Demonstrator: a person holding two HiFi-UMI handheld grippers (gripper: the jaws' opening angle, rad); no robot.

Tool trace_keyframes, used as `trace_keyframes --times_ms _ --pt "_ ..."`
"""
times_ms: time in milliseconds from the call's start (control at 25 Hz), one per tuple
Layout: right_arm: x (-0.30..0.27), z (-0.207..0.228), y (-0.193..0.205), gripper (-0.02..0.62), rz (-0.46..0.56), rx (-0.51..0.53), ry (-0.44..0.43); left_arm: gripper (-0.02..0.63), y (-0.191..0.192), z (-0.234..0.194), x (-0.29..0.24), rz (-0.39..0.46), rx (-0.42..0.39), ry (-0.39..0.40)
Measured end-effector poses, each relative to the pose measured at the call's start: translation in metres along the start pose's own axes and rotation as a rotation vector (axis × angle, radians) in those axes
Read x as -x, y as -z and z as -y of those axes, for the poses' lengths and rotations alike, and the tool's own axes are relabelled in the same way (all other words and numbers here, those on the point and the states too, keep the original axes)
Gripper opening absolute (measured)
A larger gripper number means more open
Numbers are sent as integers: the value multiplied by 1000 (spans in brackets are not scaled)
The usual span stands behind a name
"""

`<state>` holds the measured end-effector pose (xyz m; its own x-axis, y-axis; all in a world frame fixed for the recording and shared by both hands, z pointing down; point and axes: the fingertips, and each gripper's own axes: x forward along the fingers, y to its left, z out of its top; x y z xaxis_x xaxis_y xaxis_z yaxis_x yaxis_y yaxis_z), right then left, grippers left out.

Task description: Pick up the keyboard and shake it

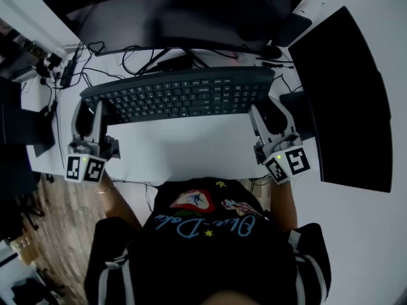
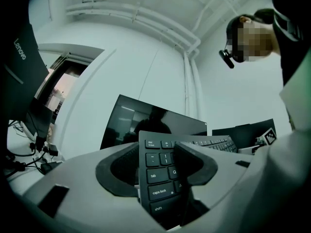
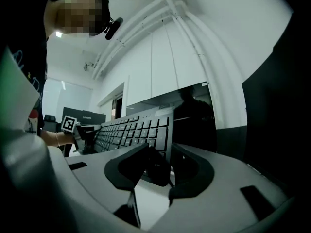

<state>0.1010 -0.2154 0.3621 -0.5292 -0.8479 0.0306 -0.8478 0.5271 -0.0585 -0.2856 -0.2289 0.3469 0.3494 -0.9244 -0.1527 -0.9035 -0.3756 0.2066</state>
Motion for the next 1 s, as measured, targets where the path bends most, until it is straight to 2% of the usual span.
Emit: trace_keyframes --times_ms 440,1000 --pt "8 -8 -48 132 123 116 -5 209 -32 8 4 104 -1 26" --pt "29 -21 -105 132 297 288 -25 209 -71 28 7 254 -2 110"
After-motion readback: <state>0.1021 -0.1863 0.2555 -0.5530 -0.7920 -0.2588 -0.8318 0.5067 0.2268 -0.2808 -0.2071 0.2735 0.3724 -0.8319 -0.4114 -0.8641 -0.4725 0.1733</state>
